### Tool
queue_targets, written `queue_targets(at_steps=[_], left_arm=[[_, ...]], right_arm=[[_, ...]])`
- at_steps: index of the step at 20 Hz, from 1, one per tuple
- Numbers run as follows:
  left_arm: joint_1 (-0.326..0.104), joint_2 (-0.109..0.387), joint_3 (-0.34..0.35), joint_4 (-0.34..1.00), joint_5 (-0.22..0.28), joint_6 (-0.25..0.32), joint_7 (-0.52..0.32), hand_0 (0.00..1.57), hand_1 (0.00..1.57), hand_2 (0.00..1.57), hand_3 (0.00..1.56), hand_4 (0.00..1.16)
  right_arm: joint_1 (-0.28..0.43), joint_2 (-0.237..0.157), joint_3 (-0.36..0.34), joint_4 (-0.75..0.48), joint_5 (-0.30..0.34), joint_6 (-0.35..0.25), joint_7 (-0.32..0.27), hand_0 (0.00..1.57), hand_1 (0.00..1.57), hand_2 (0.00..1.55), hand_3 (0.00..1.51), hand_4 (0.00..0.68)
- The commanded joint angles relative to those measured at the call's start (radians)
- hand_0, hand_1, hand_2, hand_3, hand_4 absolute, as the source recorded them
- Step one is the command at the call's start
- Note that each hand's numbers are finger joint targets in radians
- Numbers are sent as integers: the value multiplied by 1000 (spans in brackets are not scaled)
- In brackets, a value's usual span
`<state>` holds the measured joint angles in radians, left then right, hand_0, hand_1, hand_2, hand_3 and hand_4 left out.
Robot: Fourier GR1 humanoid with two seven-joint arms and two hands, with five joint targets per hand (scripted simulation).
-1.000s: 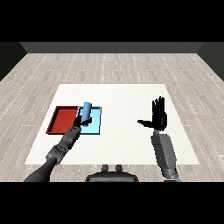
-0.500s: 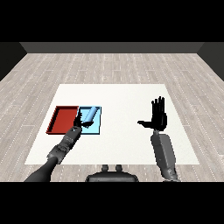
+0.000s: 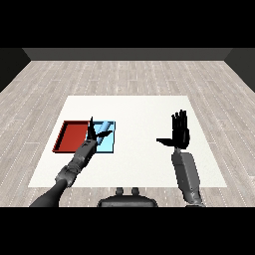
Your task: Pick the blue can and put it in the blue box
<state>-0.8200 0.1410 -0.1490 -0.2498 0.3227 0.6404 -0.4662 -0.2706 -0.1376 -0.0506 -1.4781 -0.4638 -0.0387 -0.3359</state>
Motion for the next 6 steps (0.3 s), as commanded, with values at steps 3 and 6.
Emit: queue_targets(at_steps=[3, 6], left_arm=[[50, -19, 32, -240, 51, -217, -244, 0, 0, 0, 0, 0], [153, -6, 7, -374, 62, -320, -289, 0, 0, 0, 0, 0]], right_arm=[[38, -21, 23, -15, 17, 20, 24, 0, 0, 0, 0, 0], [89, -5, 60, 2, 54, 40, -19, 0, 0, 0, 0, 0]])
